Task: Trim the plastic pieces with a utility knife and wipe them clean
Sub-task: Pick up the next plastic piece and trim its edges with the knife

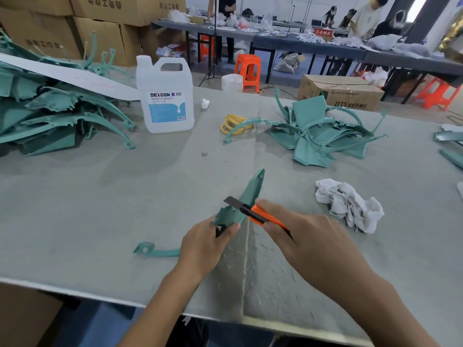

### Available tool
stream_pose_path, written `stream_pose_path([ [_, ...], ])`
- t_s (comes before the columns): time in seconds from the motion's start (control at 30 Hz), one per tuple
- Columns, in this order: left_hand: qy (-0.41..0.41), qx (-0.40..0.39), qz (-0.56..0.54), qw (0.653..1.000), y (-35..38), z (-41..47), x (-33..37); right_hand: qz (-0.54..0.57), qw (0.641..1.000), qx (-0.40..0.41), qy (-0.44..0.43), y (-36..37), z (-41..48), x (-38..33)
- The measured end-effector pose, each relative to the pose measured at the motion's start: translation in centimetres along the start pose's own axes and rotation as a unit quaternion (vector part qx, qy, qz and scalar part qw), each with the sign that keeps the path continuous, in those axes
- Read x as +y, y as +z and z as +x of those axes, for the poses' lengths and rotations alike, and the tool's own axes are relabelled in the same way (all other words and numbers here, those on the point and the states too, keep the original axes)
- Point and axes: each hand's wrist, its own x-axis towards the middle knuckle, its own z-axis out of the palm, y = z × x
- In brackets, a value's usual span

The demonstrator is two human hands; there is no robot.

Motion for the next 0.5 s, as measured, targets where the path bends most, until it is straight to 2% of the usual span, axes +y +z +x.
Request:
stream_pose_path([
  [0.3,0.022,0.021,0.012,0.999,0.4,0.0,-0.5,-0.067,0.997,-0.014,-0.034,-1.7,0.9,-1.3],
  [0.5,0.025,0.028,0.012,0.999,0.5,0.1,-0.5,-0.034,0.999,-0.002,-0.029,-1.5,1.0,-1.0],
])
